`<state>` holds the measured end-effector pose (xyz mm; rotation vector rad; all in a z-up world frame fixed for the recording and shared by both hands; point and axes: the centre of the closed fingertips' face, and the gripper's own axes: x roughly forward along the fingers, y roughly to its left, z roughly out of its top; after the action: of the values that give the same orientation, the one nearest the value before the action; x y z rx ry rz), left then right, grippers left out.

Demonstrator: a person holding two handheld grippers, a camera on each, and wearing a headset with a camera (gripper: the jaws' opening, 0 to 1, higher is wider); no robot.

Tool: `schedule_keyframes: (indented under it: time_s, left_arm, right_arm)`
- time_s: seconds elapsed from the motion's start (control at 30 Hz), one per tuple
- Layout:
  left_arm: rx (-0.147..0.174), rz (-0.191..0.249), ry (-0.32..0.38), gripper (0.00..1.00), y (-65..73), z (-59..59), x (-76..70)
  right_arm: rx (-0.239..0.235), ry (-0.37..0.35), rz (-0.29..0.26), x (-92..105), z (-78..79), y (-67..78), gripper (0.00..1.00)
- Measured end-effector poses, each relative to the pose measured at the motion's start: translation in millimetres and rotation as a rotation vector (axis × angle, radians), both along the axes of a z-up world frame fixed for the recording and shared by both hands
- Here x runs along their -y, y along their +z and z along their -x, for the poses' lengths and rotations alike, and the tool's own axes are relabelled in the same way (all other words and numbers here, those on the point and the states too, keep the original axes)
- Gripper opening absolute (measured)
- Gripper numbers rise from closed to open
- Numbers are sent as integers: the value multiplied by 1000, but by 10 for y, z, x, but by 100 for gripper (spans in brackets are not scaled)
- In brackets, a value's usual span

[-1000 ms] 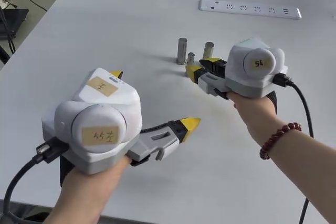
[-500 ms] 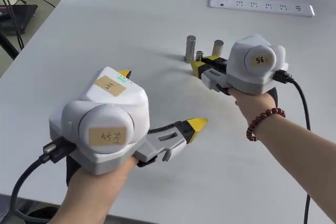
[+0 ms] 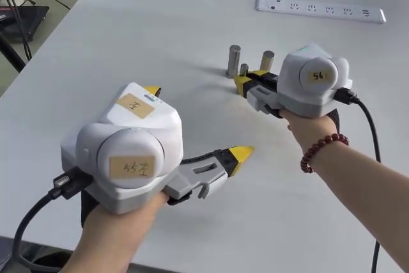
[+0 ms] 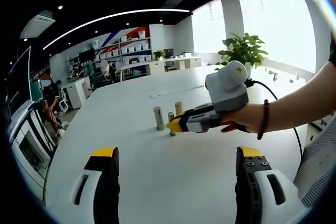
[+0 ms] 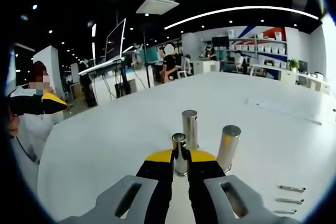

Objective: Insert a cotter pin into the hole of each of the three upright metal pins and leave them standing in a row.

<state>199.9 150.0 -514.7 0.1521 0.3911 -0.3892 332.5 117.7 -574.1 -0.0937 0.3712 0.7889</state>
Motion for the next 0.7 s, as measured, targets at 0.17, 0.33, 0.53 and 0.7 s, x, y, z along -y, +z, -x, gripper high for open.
schedule_keyframes:
  time_s: [0.17,0.33,0.53,0.7]
  left_arm:
    - [2,-1,0,92,9,5,-3]
    - [5,0,-1,92,21,9,-3]
    - [8,8,-1,92,36,6,-3]
    - [11,8,-2,92,47,3,-2]
  right_arm:
    - [-5,16,6,0,37,-11,4]
    - [-5,35,15,1,141,-3,4]
    - [0,59,36,7,224,-13,4]
    - [2,71,44,14,319,0,4]
